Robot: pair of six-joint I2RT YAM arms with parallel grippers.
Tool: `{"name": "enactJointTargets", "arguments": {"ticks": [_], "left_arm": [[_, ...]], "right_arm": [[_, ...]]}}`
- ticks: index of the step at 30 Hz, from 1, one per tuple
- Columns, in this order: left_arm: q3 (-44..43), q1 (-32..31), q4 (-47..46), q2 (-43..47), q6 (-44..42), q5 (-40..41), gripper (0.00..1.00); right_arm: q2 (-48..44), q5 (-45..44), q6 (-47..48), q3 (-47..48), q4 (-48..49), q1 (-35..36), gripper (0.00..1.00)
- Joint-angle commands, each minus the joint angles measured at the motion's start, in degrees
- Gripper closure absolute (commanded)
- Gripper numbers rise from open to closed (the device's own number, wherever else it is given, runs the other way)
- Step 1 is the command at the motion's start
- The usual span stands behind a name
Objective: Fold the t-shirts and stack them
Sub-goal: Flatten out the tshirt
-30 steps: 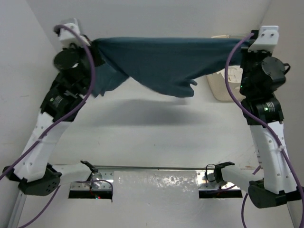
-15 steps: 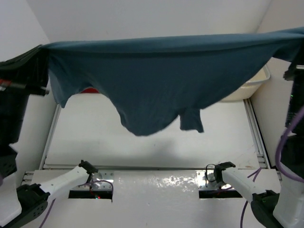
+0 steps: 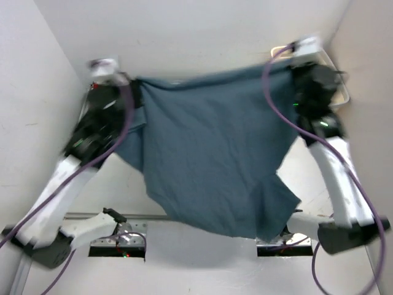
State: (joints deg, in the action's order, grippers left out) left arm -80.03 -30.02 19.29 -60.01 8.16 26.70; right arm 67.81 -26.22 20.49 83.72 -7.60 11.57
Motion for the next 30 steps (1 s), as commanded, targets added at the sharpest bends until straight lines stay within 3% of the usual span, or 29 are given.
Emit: {"name": "enactJointTargets", "arguments": {"ticks": [1,2,3,4,6,7,9,10,17,26,30], "left_arm": [[6.6,9.1,2.5,-12.7,8.2,-0.7,1.0],[7.2,13.5,3.2,-15.8,10.9,-3.1,0.94],[6.8,15.5,4.7,-19.4,11.9,-4.9,0.83],[6.0,17.0,6.2,-26.2,12.0,-6.4,0.52],[1.5,18.7,10.8,-31.9,12.1,-6.7,0.27],[-1.2,18.8,11.6,-35.1,11.3,-6.3,0.0],[-3.0,18.8,11.9,-36.1,10.8,-6.4,0.0],[-2.9,18.8,11.1,-35.4,10.6,-7.1,0.0],[4.9,18.7,5.2,-29.4,13.5,-17.0,0.0],[27.9,18.1,0.9,-24.3,25.0,-20.9,0.0],[31.0,17.6,-2.4,-26.9,27.0,-21.6,0.0]], "right_arm": [[4.6,4.8,-8.7,-13.6,-0.8,-0.5,1.0],[7.3,5.6,-10.6,-19.1,0.5,-0.5,1.0],[8.8,5.7,-12.6,-21.0,0.7,-0.5,0.95],[10.5,7.5,-14.8,-22.4,0.8,-0.5,0.77],[15.1,8.7,-17.5,-23.2,-0.8,-0.5,0.39],[16.2,10.6,-18.1,-22.6,-1.9,-0.5,0.26],[17.5,12.3,-19.0,-21.2,-4.7,-0.4,0.05],[17.3,14.3,-19.3,-21.3,-5.1,-0.4,0.01],[15.2,26.0,-23.0,-25.8,-0.4,1.1,0.01],[34.7,27.5,-21.3,-13.8,-0.6,1.5,0.01],[44.8,27.0,-21.3,-3.6,-4.6,1.5,0.01]]}}
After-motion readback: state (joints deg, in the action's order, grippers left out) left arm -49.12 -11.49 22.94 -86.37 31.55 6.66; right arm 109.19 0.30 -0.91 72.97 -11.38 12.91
